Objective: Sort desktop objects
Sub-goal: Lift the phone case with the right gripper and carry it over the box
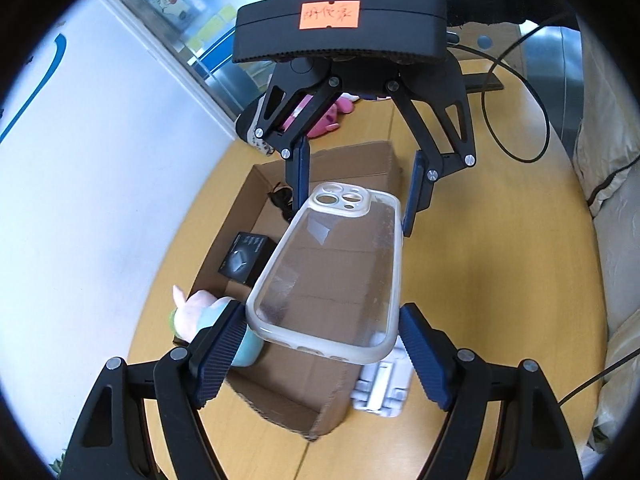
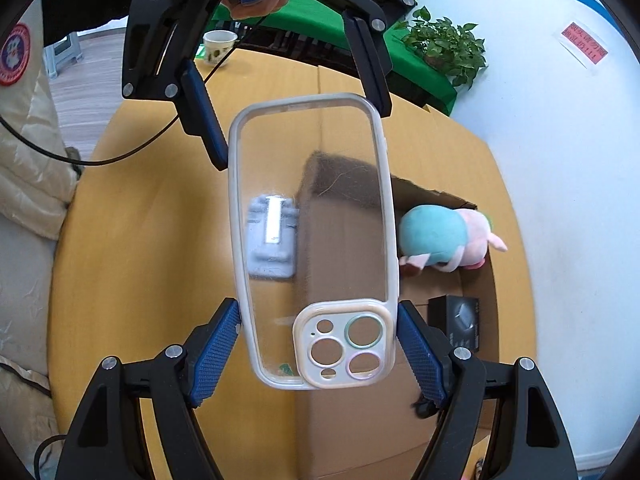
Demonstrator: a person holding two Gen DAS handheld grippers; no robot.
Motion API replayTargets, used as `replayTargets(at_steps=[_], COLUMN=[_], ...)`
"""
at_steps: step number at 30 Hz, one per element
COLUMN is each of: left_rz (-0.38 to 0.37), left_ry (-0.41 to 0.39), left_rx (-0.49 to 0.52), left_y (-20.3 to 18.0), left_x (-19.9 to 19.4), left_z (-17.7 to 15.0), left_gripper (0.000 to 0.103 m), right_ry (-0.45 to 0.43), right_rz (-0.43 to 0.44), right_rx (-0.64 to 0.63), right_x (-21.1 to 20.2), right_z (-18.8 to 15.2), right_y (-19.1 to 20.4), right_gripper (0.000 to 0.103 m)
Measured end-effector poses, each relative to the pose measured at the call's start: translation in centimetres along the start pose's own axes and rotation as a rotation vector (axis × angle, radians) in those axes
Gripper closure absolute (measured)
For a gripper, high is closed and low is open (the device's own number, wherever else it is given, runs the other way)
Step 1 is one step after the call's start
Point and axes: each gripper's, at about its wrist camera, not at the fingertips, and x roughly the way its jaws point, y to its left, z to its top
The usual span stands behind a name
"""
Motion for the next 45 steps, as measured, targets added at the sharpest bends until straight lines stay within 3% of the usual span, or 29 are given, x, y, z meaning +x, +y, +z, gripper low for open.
replayTargets(at_steps=[7,20,33,39,45], left_rz=[-0.007,-0.112,-0.283,-0.327,-0.309], left_ry=[0.043,0.151,0.299,0.406,0.427], left_rx=[-0.038,-0.089,-0.097,-0.087,-0.047], left_y=[3.9,6.7,8.4,8.3,7.5], left_x=[2.4,10.0,18.5,21.6,22.3], left_z=[-2.1,-6.2,-8.9,-10.2,-10.3], left_gripper=[0.025,0.025,0.025,0.025,0.025], right_ry=[0.003,0.010,0.028,0.017,0.004], right_rz=[-0.006,0.127,0.241,0.270,0.289], right_rx=[-0.009,0.045,0.140,0.171,0.189], right_x=[2.8,12.0,19.0,20.7,21.3], right_z=[1.5,0.7,-1.8,-2.2,-2.2], right_y=[-3.5,-7.3,-8.4,-8.5,-8.1], right_gripper=[0.021,0.020,0.020,0.020,0.020])
